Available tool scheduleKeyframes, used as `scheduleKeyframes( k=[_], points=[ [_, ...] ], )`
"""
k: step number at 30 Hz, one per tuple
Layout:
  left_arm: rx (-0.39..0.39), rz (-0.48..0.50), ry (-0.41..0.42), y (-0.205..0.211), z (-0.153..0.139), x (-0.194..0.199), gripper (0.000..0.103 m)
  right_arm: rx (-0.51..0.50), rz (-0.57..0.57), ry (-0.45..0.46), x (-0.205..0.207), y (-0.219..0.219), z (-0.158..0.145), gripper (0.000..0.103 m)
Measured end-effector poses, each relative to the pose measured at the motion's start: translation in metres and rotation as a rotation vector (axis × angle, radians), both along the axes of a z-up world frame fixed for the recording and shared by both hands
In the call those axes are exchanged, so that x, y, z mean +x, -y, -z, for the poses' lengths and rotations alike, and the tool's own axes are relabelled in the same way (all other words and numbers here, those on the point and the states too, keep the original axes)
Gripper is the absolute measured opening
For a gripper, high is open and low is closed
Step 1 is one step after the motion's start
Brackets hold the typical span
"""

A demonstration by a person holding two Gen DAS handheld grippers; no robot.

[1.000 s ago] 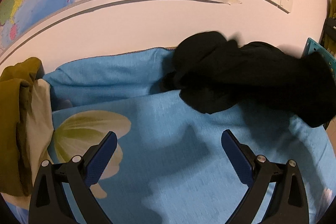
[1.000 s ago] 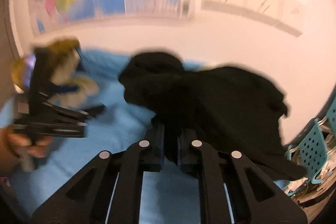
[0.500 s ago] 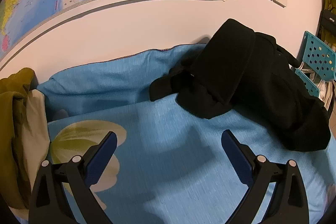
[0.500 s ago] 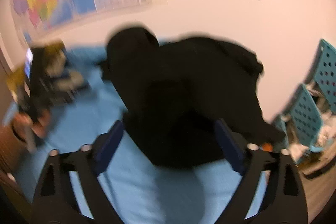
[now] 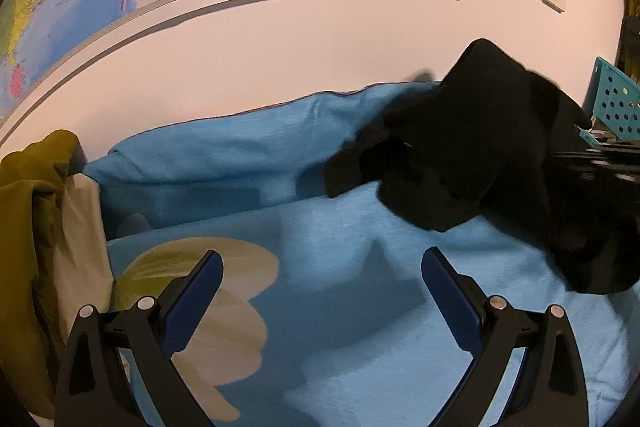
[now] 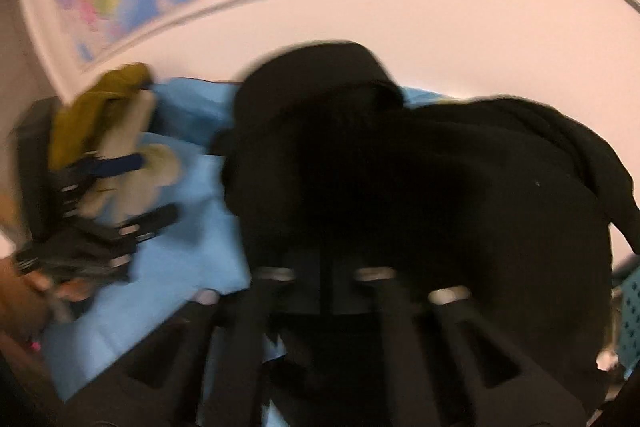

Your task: Fold large clothes

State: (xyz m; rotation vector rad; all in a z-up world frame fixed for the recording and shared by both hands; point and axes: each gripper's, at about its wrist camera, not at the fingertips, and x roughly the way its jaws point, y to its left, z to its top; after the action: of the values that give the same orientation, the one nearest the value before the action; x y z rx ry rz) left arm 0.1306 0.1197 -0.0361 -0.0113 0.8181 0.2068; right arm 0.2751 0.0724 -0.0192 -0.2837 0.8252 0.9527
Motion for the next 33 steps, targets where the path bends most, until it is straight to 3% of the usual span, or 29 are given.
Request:
scheduleKeyframes(
  k=[3, 4, 5, 6, 8, 11, 14, 15, 16, 17, 18, 19, 21, 23, 24, 25, 27, 28, 31, 33],
  points=[
    [0.000, -0.004, 0.002, -0.006, 0.001, 0.003, 0.096, 0.023, -0.079, 0.059, -0.031, 0.009, -0.017, 0.004],
    [0.003, -0.004, 0.000, -0.007, 0.001, 0.004, 0.096, 0.010, -0.052, 0.087, -0.033, 0.012, -0.021, 0.039],
    [0.007, -0.003, -0.001, -0.007, 0.001, 0.005, 0.096, 0.017, -0.024, 0.096, -0.031, 0.016, -0.023, 0.081],
    [0.009, -0.001, -0.003, -0.007, 0.002, 0.006, 0.096, 0.032, 0.018, 0.121, -0.026, 0.021, -0.025, 0.088],
    [0.013, 0.001, -0.005, -0.005, 0.003, 0.007, 0.096, 0.014, 0.062, 0.123, -0.009, 0.027, -0.025, 0.080],
    [0.010, 0.002, -0.007, -0.004, 0.004, 0.009, 0.096, -0.011, 0.058, 0.117, 0.016, 0.010, -0.014, 0.090],
    [0.010, -0.002, -0.014, -0.005, 0.006, 0.010, 0.096, -0.042, 0.022, 0.074, 0.034, -0.005, -0.001, 0.087],
    [0.009, -0.003, -0.016, -0.005, 0.007, 0.011, 0.096, -0.048, 0.000, 0.055, 0.036, -0.011, 0.003, 0.080],
    [0.010, -0.006, -0.016, -0.007, 0.008, 0.012, 0.096, -0.056, -0.033, 0.019, 0.037, -0.016, 0.006, 0.059],
    [0.013, -0.009, -0.018, -0.008, 0.009, 0.013, 0.096, -0.056, -0.053, -0.002, 0.036, -0.017, 0.007, 0.028],
    [0.013, -0.010, -0.019, -0.009, 0.009, 0.012, 0.096, -0.046, -0.082, -0.002, 0.029, -0.018, 0.004, 0.016],
    [0.012, -0.012, -0.018, -0.011, 0.010, 0.014, 0.096, -0.032, -0.125, 0.028, 0.016, -0.015, -0.002, 0.013],
    [0.007, -0.013, -0.016, -0.014, 0.013, 0.018, 0.096, -0.025, -0.143, 0.060, -0.002, -0.010, -0.012, 0.022],
    [0.012, -0.012, -0.018, -0.015, 0.016, 0.023, 0.096, -0.010, -0.134, 0.072, -0.005, -0.009, -0.014, 0.059],
    [0.014, -0.012, -0.021, -0.015, 0.017, 0.024, 0.096, -0.016, -0.119, 0.062, -0.003, -0.014, -0.011, 0.066],
    [0.014, -0.010, -0.026, -0.014, 0.018, 0.026, 0.096, -0.037, -0.114, 0.050, 0.000, -0.021, -0.005, 0.064],
    [0.015, 0.001, -0.026, -0.014, 0.018, 0.026, 0.096, -0.110, -0.104, 0.035, 0.005, -0.035, 0.009, 0.040],
    [0.017, 0.005, -0.024, -0.014, 0.018, 0.026, 0.096, -0.141, -0.094, 0.033, 0.007, -0.038, 0.012, 0.014],
    [0.010, 0.022, -0.012, -0.019, 0.016, 0.026, 0.096, -0.099, -0.035, 0.121, 0.002, -0.019, -0.017, 0.011],
    [-0.003, 0.053, 0.009, -0.021, 0.011, 0.028, 0.096, -0.087, 0.016, 0.235, -0.009, 0.003, -0.054, 0.011]
  ],
)
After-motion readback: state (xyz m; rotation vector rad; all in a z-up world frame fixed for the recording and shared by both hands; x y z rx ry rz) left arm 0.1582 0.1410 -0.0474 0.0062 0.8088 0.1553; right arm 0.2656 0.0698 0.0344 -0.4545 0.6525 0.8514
